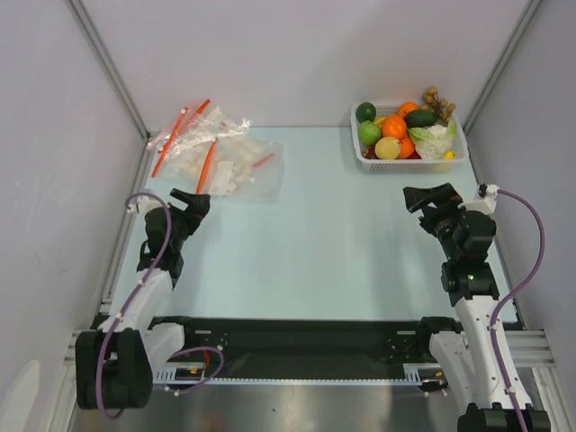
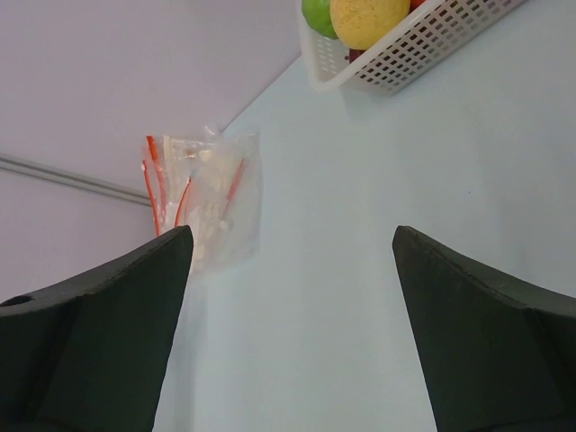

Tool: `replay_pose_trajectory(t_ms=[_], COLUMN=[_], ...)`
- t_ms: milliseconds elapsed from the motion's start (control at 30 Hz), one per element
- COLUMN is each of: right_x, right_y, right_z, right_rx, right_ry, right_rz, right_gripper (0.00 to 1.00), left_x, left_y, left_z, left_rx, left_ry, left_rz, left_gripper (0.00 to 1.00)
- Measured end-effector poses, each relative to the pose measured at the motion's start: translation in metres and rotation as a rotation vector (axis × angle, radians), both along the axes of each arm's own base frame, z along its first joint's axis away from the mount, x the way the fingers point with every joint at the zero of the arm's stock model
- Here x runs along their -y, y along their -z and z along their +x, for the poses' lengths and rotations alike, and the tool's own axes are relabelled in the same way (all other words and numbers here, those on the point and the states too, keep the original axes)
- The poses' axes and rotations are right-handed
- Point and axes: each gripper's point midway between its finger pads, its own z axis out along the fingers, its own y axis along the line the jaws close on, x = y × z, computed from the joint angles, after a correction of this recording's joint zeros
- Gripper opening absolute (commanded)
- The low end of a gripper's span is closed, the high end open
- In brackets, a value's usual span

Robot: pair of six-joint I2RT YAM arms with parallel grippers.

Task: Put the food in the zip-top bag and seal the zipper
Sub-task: Pick up the zipper food storage bag at the center of the board.

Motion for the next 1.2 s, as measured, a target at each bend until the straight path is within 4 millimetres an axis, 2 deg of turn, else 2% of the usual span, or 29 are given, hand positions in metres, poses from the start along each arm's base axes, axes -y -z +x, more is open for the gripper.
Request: replay_pose_trajectory(t_ms=[133,300,400,533,667,833,967,1200], right_x=[-0.006,-0.012,-0.013,-0.016,-0.017,-0.020,-0.022,-0.026], right_y=[-0.002,-0.010,-0.015,-0.019,-0.020,-0.022,-0.022,-0.022], right_z=[-0.001,-0.003,-0.004,-0.005,-0.006,-0.007,-0.006,-0.007], right_rx=[0.012,0.047,0.068,0.082,0.084,0.092,0.097,0.095], right_ry=[-0.035,-0.072,-0.079,-0.091,-0.100,-0.115,-0.133,-0.154], right_rz=[0.003,0.005,0.004,0.004,0.005,0.006,0.007,0.010], right_gripper=[1.00,1.00,1.00,1.00,1.00,1.00,1.00,1.00], left_x=[-0.011,-0.027,-0.033,-0.035,-0.033,-0.034,-0.035,-0.021], left_y=[-0.004,-0.015,-0.020,-0.012,0.005,0.038,0.054,0.080], left_z=[0.026,0.071,0.091,0.117,0.142,0.156,0.165,0.169], left_rx=[-0.024,-0.073,-0.089,-0.142,-0.199,-0.282,-0.317,-0.342], left_ry=[-0.053,-0.106,-0.118,-0.104,-0.072,-0.032,-0.007,0.080], left_rz=[0.016,0.093,0.128,0.156,0.175,0.226,0.259,0.237], left_gripper=[0.99,0.97,0.97,0.91,0.87,0.87,0.83,0.77])
